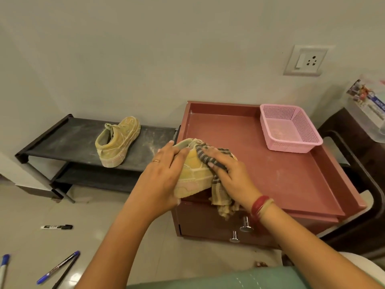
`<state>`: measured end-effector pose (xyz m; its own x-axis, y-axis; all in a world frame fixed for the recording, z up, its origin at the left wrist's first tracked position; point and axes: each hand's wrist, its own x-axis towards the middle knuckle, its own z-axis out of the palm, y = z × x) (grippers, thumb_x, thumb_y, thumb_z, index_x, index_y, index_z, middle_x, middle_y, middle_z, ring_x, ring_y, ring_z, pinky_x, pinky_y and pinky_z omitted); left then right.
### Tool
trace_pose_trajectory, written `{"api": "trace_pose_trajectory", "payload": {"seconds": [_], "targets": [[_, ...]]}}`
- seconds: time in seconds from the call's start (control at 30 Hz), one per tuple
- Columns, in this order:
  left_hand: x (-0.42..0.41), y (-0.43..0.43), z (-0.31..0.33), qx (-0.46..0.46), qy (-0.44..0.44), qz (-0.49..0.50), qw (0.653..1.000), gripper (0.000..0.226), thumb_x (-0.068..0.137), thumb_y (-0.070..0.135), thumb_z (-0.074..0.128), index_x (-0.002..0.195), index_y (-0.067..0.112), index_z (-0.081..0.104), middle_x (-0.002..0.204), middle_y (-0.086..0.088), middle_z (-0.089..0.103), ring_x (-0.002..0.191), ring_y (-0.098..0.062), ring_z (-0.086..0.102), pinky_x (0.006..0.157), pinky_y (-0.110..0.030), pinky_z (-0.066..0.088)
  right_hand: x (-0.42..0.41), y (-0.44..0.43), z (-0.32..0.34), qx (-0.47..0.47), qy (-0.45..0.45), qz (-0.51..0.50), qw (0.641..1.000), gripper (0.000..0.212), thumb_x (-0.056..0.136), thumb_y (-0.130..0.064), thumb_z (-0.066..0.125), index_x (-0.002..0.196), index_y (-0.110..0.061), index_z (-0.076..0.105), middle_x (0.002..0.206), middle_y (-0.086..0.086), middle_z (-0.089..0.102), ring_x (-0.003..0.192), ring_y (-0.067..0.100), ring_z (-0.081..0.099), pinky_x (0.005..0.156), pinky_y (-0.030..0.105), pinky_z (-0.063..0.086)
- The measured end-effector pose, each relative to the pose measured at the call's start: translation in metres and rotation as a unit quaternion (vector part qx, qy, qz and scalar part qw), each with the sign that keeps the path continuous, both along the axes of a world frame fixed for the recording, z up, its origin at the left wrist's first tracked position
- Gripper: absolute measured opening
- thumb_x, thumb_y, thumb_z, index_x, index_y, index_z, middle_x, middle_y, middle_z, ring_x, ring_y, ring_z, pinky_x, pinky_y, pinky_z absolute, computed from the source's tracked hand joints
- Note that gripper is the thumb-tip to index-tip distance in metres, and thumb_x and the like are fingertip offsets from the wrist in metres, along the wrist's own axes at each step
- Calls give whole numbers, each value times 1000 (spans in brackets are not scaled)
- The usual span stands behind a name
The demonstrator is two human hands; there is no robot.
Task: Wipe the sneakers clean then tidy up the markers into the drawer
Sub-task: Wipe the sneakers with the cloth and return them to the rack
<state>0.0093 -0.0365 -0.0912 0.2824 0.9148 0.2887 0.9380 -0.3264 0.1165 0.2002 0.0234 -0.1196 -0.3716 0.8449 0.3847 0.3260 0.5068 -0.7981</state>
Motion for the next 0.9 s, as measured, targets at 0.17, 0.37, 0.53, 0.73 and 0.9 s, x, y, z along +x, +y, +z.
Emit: {"api": "trace_pose_trajectory", "payload": {"seconds": [0.17,0.37,0.53,0.73,0.9], "targets": [[-3,1,1,4,-18,-22,1000,104,50,22,88,139,10,36,138,-7,39,139,-31,26,109,-36,19,7,6,-3,-28,-61,27,997,47,92,-5,50,124,-40,50,134,-9,52,131,13,44,105,15,32],[-7,0,3,-1,-40,-30,999,103,51,21,89,138,11,36,135,-5,39,139,-29,26,106,-33,21,5,-7,0,-27,-70,101,992,45,93,-9,53,128,-37,47,138,-17,44,131,-9,32,109,10,24],[-6,0,4,2,-34,-36,999,102,49,16,89,137,13,37,136,-4,38,139,-26,23,107,-33,14,10,13,5,-77,-80,1,994,36,92,-9,54,126,-23,57,129,-7,56,125,9,47,109,29,35],[-8,-1,3,0,-35,-45,998,100,50,18,87,137,15,36,137,-2,37,139,-24,23,107,-35,20,26,15,-5,-52,-180,-11,982,39,92,-7,52,127,-24,57,133,-5,55,126,13,48,104,19,35],[-8,-1,4,-9,-54,-29,998,104,51,17,87,139,17,31,135,1,33,141,-23,20,104,-33,24,25,1,-5,-29,-91,-56,994,45,90,-1,52,127,-27,54,134,-7,49,130,12,43,104,7,24]]}}
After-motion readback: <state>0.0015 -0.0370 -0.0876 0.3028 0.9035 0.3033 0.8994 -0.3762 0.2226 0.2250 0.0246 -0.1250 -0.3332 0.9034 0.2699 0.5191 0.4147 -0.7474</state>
